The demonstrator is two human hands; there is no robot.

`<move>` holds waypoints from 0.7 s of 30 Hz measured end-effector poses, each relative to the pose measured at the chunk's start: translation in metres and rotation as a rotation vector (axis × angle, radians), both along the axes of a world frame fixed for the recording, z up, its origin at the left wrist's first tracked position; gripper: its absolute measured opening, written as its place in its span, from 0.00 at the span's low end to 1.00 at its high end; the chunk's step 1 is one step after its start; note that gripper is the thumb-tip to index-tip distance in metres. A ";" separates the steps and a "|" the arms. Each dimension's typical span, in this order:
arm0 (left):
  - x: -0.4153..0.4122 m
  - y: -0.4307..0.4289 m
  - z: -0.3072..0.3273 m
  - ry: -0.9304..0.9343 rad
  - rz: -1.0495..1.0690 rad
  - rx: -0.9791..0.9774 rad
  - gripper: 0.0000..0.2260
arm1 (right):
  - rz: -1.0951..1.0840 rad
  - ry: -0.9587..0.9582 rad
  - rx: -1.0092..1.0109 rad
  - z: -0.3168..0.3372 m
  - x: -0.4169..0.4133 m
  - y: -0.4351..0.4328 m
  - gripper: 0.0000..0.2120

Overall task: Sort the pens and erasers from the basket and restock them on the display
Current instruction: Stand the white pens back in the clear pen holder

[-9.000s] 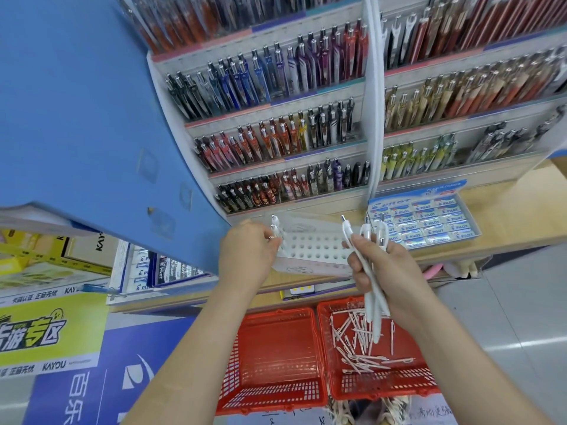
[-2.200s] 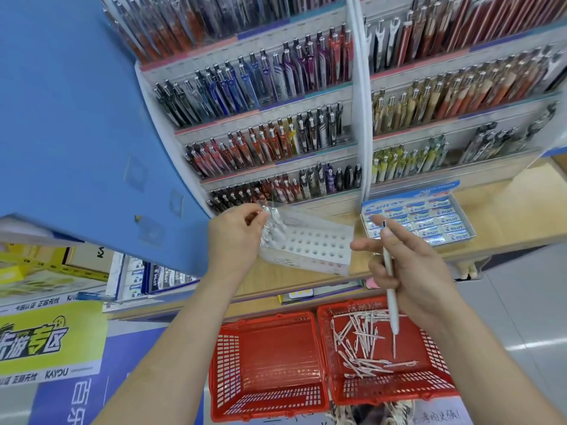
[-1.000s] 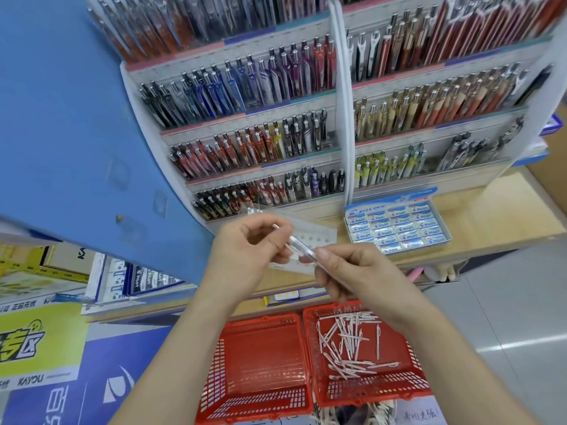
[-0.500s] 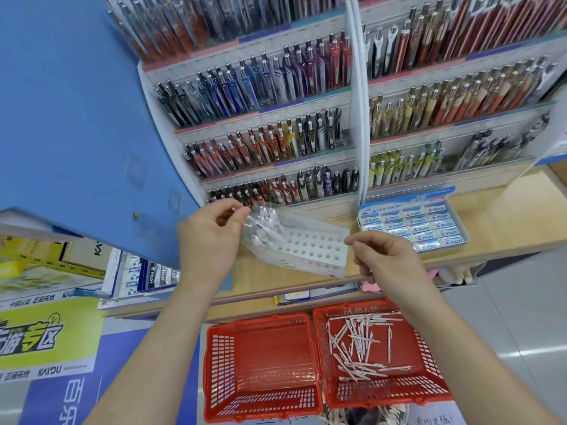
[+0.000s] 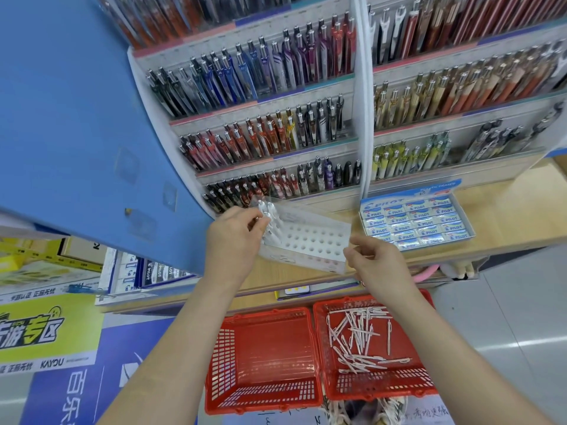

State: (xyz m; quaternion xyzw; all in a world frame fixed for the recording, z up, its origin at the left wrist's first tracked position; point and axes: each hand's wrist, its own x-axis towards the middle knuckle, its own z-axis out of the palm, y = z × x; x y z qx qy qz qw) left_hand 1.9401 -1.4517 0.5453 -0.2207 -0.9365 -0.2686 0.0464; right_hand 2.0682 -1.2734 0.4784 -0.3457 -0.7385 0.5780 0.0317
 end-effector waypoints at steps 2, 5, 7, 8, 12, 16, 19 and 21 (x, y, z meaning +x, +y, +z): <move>-0.001 0.000 0.000 0.000 -0.051 -0.067 0.06 | -0.002 -0.007 0.016 0.000 -0.001 0.000 0.15; -0.004 0.001 0.003 -0.013 -0.100 -0.187 0.07 | -0.001 -0.022 0.040 -0.001 -0.003 0.000 0.16; -0.007 0.002 0.006 -0.030 -0.074 -0.212 0.07 | 0.004 -0.039 0.050 -0.003 -0.004 0.000 0.16; -0.007 0.002 0.008 -0.043 -0.052 -0.201 0.06 | 0.005 -0.046 0.050 -0.004 -0.004 0.000 0.16; -0.010 0.003 0.003 -0.047 -0.051 -0.236 0.05 | -0.024 -0.048 0.038 -0.004 -0.005 0.000 0.16; -0.017 0.001 -0.002 -0.043 -0.034 -0.243 0.04 | -0.050 -0.042 0.015 -0.002 -0.006 -0.002 0.14; -0.016 0.003 -0.003 -0.047 -0.025 -0.248 0.04 | -0.077 -0.028 -0.038 -0.003 -0.007 -0.004 0.15; -0.016 0.003 -0.003 -0.039 -0.028 -0.258 0.05 | -0.076 -0.029 -0.019 -0.003 -0.008 -0.005 0.15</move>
